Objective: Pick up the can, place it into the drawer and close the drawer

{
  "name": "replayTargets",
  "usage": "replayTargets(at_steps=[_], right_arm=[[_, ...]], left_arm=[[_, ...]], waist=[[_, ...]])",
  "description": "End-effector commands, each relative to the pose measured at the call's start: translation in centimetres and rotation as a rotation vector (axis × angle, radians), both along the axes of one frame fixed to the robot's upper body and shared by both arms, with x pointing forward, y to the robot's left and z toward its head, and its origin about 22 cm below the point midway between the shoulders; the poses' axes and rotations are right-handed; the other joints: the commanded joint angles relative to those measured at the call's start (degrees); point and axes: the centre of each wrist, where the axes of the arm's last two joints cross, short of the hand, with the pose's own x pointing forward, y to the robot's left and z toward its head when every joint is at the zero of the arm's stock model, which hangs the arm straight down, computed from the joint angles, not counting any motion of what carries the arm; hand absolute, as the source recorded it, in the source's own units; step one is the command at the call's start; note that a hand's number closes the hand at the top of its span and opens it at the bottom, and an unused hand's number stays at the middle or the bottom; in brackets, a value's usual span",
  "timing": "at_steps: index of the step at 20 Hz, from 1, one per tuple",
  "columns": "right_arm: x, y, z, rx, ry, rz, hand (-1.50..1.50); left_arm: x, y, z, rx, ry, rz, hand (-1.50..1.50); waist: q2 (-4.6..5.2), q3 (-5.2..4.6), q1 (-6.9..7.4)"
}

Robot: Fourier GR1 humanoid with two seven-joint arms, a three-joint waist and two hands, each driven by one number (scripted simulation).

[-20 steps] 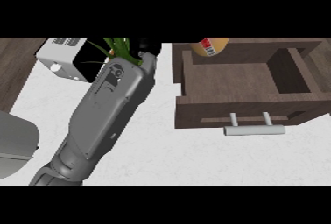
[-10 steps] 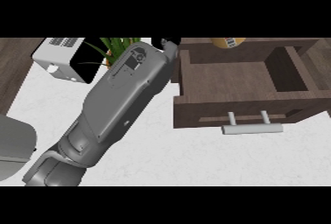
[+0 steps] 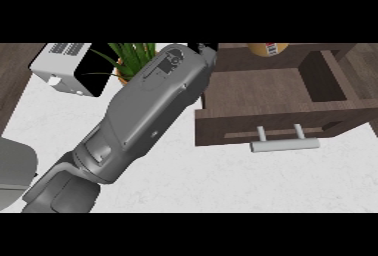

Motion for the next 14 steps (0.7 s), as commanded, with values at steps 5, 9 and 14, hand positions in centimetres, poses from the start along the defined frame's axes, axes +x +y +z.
replayTargets(at_steps=[5,9,14], right_arm=[[0.6,0.6,0.6,0.021,-0.024,-0.006,-1.50],[0.9,0.2,0.1,-0.001,-0.007,0.006,-1.50],[-0.6,0.6,0.1,-0.006,0.002,0.017,-1.50]], left_arm=[[0.3,-0.6,-1.3,0.030,0.037,0.002,1.50],[0.5,-0.5,-2.0,0.047,0.068,0.037,1.50],[0.7,-0.1,-3.6,0.093,0.071,0.076,-1.50]], waist=[[0.12,-0.01,-0.41],[0.28,0.03,-1.00],[0.17,0.03,-1.40]])
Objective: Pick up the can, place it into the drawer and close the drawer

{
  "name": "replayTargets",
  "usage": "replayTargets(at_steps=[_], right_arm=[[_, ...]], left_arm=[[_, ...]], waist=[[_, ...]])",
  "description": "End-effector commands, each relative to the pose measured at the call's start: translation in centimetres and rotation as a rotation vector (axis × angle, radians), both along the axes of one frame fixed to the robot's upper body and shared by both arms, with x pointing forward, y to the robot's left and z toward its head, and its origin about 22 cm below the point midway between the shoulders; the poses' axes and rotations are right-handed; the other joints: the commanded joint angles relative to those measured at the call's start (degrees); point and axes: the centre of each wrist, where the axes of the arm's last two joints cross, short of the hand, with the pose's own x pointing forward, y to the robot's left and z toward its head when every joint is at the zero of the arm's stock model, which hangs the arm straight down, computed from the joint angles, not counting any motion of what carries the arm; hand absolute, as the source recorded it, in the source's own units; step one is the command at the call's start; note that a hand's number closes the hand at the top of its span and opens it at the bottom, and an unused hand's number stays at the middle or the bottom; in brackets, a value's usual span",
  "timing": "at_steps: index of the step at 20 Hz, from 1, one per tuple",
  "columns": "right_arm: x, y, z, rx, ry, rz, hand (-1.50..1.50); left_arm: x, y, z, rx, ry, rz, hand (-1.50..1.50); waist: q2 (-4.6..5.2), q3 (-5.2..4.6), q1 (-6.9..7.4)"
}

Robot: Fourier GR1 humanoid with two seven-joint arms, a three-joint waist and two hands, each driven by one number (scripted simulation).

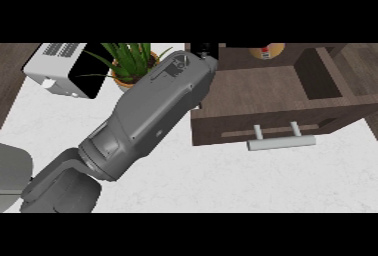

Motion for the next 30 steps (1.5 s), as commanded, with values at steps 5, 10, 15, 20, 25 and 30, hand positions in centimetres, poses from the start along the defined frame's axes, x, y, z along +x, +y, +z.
replayTargets(at_steps=[5,10,15,20,25,30], right_arm=[[0.3,0.1,0.4,-0.009,0.001,0.000,-1.50],[-0.1,0.5,0.0,-0.022,0.002,0.020,-1.50],[0.7,0.8,0.3,-0.014,-0.001,0.013,-1.50],[0.5,0.3,1.9,-0.201,-0.120,-0.007,-1.50],[1.3,1.1,3.6,-0.356,-0.182,0.045,-1.50],[2.5,2.9,4.6,-0.473,-0.240,0.054,-1.50]], left_arm=[[0.0,0.0,-1.1,0.034,0.003,0.089,-1.50],[0.1,0.3,-2.1,0.039,0.005,0.093,-1.50],[0.0,0.1,-1.8,0.011,-0.001,0.118,-1.50],[0.3,0.3,-1.7,-0.004,-0.021,0.106,-1.50],[-0.6,-0.8,-0.5,-0.056,-0.064,0.069,-1.50],[-0.6,-0.8,-0.7,-0.063,-0.098,0.083,-1.50]], waist=[[0.17,0.00,-0.56],[0.27,-0.01,-0.93],[0.32,-0.03,-0.75],[0.45,0.00,-0.71],[-0.01,-0.03,0.96],[-0.01,-0.05,1.71]])
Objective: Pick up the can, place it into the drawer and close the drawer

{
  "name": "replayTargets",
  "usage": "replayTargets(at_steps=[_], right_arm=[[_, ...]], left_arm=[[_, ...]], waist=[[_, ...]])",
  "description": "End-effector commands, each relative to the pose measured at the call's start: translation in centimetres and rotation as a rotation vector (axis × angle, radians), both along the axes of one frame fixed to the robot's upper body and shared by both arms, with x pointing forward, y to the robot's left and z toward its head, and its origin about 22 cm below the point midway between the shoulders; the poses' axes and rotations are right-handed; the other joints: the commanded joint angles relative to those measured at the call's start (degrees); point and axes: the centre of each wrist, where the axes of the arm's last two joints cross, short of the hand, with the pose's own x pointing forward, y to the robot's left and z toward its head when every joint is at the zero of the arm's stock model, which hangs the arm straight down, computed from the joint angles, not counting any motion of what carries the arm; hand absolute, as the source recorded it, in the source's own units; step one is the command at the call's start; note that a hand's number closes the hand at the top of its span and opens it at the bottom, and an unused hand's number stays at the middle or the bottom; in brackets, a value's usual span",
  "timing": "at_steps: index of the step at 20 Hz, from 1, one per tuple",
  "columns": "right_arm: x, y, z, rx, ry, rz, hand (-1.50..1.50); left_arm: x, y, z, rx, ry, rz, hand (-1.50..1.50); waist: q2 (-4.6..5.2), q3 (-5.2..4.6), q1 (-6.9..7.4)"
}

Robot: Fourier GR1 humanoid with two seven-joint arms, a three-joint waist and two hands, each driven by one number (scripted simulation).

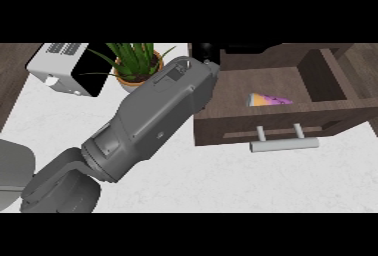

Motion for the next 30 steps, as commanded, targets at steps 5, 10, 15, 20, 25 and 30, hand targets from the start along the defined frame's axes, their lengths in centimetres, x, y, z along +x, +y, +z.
replayTargets(at_steps=[5,10,15,20,25,30], right_arm=[[2.1,4.1,1.6,-0.243,-0.054,-0.010,-1.50],[6.3,5.2,0.6,-0.372,-0.038,-0.026,-1.50],[9.7,9.6,0.2,-0.461,-0.066,-0.054,-1.50],[13.6,10.9,-1.9,-0.580,-0.072,-0.069,-1.50],[18.4,12.7,-1.7,-0.707,-0.054,-0.054,-1.50],[21.2,14.1,-5.3,-0.877,-0.048,-0.040,-1.50]], left_arm=[[-0.4,-0.7,0.8,-0.001,-0.040,0.021,-1.50],[-0.4,0.0,-0.7,-0.030,-0.016,-0.024,-1.50],[-0.5,-1.4,2.9,-0.040,-0.004,-0.031,-1.50],[-0.1,0.4,0.6,-0.001,0.003,0.013,-1.50],[0.8,2.6,2.8,-0.006,-0.009,0.027,-1.50],[1.0,4.2,1.5,0.011,0.020,0.042,-1.50]], waist=[[-0.10,-0.03,1.91],[-0.32,-0.05,3.80],[-0.57,-0.08,4.48],[-0.95,-0.08,5.17],[-1.11,-0.09,5.71],[-0.77,-0.07,5.77]])
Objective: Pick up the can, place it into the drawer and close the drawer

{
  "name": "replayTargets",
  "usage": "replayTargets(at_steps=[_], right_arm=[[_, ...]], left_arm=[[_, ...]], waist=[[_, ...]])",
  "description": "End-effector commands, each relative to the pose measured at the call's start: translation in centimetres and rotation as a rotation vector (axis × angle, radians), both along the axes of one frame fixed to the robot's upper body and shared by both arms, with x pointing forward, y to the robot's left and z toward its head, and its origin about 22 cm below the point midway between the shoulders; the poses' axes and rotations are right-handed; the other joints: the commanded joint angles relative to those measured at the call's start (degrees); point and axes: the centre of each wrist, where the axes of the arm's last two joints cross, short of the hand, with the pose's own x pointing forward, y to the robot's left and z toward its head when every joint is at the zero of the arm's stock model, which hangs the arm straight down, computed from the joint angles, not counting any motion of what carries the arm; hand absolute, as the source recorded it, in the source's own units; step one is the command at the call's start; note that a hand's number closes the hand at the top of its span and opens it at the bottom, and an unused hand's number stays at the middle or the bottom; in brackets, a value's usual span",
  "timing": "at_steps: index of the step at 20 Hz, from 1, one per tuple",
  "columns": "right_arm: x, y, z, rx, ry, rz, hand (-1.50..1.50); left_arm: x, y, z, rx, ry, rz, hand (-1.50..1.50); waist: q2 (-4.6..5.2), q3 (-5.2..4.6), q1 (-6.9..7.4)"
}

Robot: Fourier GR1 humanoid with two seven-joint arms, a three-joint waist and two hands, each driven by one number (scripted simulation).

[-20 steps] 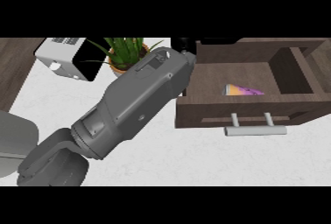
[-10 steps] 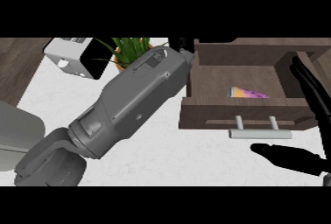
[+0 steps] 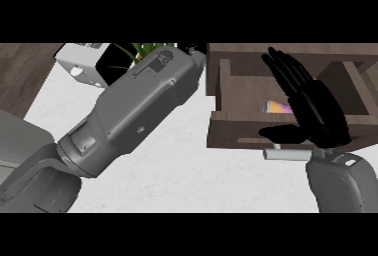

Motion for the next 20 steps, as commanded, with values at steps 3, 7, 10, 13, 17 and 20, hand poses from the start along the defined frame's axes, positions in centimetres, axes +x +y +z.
replayTargets(at_steps=[3,7,10,13,17,20], right_arm=[[4.2,1.1,-2.4,-0.190,0.012,-0.046,-1.50],[5.8,4.4,-4.9,-0.196,0.024,-0.087,-1.50],[7.1,2.9,-7.7,-0.224,0.061,-0.126,-1.50],[9.1,3.1,-7.1,-0.258,0.041,-0.140,-1.50],[10.0,0.8,-9.4,-0.270,-0.002,-0.213,-1.50],[10.2,1.4,-10.6,-0.274,-0.013,-0.217,-1.50]], left_arm=[[-0.1,2.0,-0.1,0.018,-0.002,0.013,-1.50],[0.9,4.8,0.7,0.020,-0.010,0.055,-1.50],[-0.4,4.9,1.0,0.010,0.009,0.030,-1.50],[-0.5,5.6,0.2,0.026,0.007,0.053,-1.50],[-0.7,7.0,2.3,0.034,-0.012,0.023,-1.50],[-0.8,7.5,1.8,0.026,-0.002,0.049,-1.50]], waist=[[-0.08,0.01,0.60],[0.18,0.01,-0.04],[-0.10,0.04,1.19],[0.07,0.03,0.40],[0.40,0.10,1.98],[0.44,0.10,1.32]])
